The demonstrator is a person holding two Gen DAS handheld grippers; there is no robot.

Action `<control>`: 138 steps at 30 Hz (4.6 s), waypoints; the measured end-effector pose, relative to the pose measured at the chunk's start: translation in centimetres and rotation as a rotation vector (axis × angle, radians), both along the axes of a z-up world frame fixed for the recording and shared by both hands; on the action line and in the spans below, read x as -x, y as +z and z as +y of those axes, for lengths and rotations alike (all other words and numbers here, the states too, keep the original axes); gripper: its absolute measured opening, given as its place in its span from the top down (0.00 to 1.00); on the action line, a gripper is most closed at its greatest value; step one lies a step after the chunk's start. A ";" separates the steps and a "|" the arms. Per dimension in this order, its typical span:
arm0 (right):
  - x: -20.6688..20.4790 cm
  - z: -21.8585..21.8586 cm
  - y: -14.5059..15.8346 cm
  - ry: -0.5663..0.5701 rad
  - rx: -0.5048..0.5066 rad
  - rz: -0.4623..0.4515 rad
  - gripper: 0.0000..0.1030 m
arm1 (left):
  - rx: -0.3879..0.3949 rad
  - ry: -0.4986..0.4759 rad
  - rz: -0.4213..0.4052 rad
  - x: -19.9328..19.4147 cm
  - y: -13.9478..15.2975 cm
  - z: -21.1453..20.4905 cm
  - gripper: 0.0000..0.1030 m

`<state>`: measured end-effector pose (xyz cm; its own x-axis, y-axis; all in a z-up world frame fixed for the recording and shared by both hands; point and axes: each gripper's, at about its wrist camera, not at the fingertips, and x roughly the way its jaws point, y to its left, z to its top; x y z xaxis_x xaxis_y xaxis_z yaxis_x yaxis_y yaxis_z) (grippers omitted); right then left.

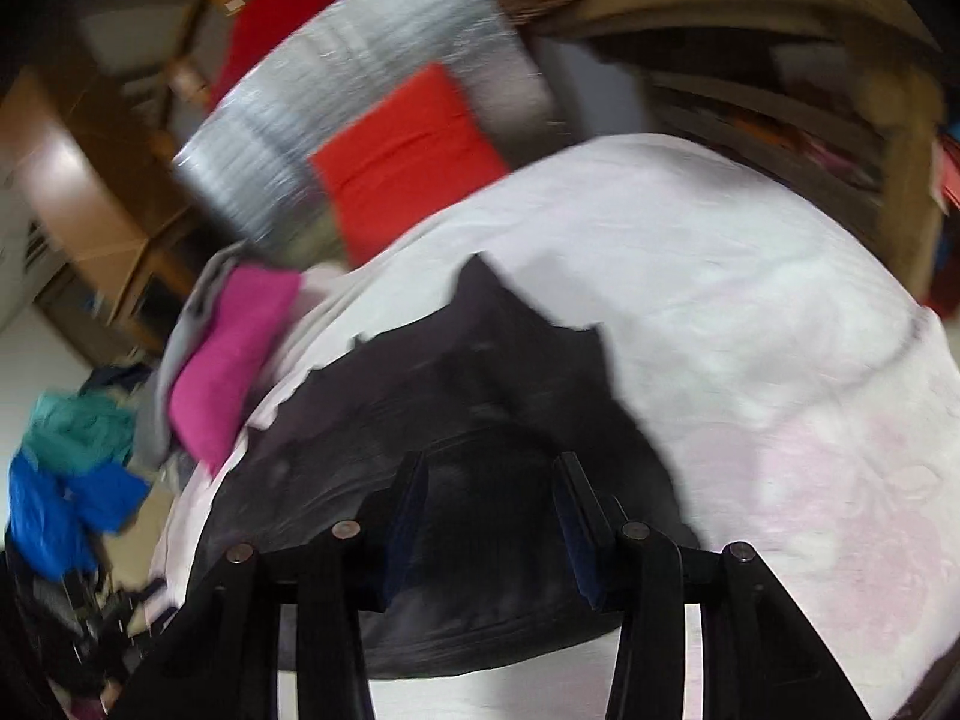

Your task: Fold large clothes

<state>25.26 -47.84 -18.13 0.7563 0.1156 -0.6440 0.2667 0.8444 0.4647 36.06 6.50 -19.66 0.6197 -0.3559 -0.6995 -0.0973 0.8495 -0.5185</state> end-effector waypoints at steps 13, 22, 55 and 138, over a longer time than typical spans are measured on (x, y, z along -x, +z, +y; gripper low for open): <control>-3.3 5.5 -3.5 0.126 -0.008 0.179 0.53 | -0.321 -0.174 0.005 -1.1 -0.8 -8.4 0.25; -7.8 11.2 -4.1 0.173 0.022 0.137 0.53 | -0.383 -0.308 -0.082 -1.7 -0.6 -15.8 0.24; 3.7 -0.2 -4.2 0.054 -0.301 0.164 0.32 | -0.182 -0.154 -0.016 4.3 0.3 -6.2 0.15; -0.8 -1.5 -3.4 -0.092 -0.114 0.019 0.31 | -0.302 -0.149 -0.006 -0.2 0.7 -4.7 0.25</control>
